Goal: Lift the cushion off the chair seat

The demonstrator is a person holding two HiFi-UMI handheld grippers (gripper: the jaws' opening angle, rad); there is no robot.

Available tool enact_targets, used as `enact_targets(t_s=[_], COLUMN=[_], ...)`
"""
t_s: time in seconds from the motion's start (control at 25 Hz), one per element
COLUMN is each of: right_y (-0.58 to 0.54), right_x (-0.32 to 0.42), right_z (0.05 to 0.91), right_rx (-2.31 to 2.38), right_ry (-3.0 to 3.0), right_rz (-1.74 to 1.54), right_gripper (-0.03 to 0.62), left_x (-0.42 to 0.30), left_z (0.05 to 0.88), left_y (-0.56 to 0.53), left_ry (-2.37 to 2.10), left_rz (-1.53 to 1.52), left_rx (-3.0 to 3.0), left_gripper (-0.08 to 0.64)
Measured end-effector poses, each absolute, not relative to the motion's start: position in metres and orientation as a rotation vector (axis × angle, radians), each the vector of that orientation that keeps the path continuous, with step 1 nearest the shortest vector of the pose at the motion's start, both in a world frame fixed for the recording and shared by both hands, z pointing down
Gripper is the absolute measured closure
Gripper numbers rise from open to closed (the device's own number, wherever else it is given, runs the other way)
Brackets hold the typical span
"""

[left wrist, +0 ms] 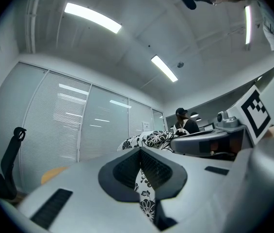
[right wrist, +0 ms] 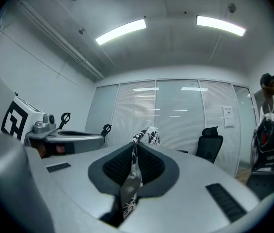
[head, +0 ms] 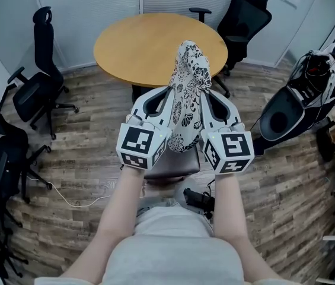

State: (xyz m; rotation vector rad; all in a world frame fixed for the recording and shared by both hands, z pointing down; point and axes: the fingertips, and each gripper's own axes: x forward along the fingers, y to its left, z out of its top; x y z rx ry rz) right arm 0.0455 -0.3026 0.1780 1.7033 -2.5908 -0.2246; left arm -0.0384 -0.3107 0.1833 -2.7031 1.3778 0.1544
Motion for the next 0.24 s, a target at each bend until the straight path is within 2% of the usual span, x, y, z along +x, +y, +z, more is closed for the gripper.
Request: enact_targets(t_s=[0.24], right_y=[-0.295], right_x=[0.0482], right_z=[0.179], right_rx=[1.707], right_ry=[-2.588], right_rz=[-0.218], right_gripper=[0.555], left_x=[-0.0355], left_z=[0.1845], left_y=[-0.3023], left_ry=[1.374], left_rz=[0.146], left_rx=[-2.71], left_gripper=[0.555])
